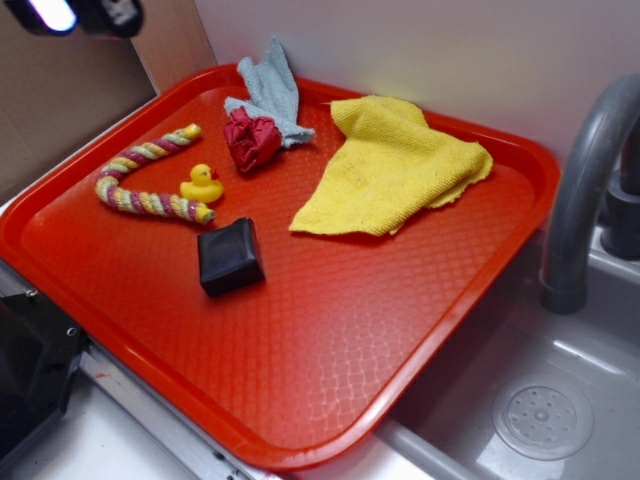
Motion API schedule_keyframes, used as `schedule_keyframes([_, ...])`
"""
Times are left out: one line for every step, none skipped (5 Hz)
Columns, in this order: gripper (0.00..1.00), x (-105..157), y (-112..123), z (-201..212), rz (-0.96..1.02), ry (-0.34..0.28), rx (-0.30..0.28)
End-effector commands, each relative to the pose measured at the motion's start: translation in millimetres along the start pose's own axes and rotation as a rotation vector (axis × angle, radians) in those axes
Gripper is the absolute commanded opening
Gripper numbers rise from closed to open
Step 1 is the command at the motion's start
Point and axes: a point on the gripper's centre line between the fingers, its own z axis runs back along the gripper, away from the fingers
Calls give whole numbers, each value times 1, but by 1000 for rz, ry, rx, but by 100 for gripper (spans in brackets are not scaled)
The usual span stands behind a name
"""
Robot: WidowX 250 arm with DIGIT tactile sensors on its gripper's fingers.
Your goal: Grab the yellow duck.
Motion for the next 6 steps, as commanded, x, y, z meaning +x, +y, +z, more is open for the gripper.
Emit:
schedule_keyframes([100,14,1,-31,-14,10,26])
schedule_keyframes([100,18,3,-43,-12,23,30])
schedule_keyframes([100,20,5,-61,2,14,71])
schedule_keyframes([100,18,6,-82,-15,52,97])
schedule_keyframes([100,13,9,-101,-31,90,121])
schedule_keyframes([100,9,12,-117,-40,120,160])
